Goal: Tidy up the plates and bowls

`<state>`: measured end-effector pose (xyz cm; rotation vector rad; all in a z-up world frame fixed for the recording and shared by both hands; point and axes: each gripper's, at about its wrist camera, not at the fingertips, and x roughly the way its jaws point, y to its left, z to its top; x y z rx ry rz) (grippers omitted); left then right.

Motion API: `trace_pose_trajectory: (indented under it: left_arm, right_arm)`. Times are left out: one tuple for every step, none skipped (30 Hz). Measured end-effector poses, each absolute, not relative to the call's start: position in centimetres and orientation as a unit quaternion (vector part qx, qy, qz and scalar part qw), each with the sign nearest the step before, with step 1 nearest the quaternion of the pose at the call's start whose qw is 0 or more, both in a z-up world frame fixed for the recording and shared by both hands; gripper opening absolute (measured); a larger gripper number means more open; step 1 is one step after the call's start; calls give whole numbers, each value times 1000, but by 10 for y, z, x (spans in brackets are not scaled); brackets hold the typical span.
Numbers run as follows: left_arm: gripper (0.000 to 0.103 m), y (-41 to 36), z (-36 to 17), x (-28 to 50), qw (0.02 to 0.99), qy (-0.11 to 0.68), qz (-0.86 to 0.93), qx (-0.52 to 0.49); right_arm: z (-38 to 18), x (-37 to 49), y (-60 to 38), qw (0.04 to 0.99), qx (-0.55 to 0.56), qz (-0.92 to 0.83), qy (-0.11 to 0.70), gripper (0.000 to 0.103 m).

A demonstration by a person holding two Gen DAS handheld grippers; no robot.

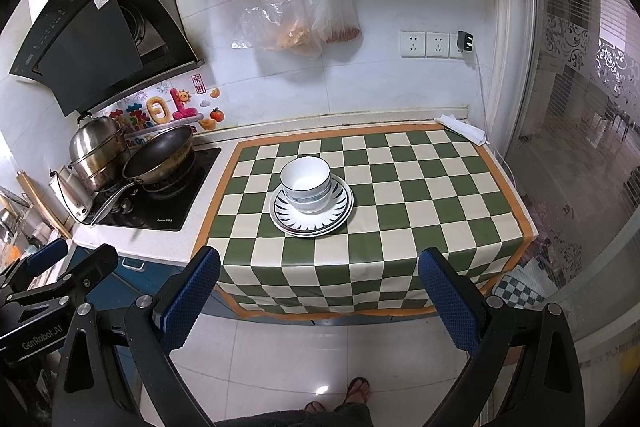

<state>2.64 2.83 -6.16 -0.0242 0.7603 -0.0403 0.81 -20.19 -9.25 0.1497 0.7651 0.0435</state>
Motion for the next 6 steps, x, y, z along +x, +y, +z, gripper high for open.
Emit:
trace_pose_trajectory:
  left_arm:
    - [103,28,-62,26,929,371,-19,-12]
    - [103,29,-61,26,929,370,-20,-12]
    - [103,30,-61,27,929,370,-19,-12]
    - [103,30,-61,27,929,370,-19,-12]
    - [103,31,-61,26,929,369,-20,-12]
    - [103,34,-59,27,929,369,-21,-12]
  right_arm:
    - [-93,8,-202,925,73,21,373,101]
    - [-93,8,-202,925,72,21,373,101]
    - [-93,8,-202,925,72,21,373,101]
    - [-93,8,-202,925,73,21,373,101]
    - [-93,8,-202,925,73,21,373,101]
    - [-93,7,-202,925,73,21,372,101]
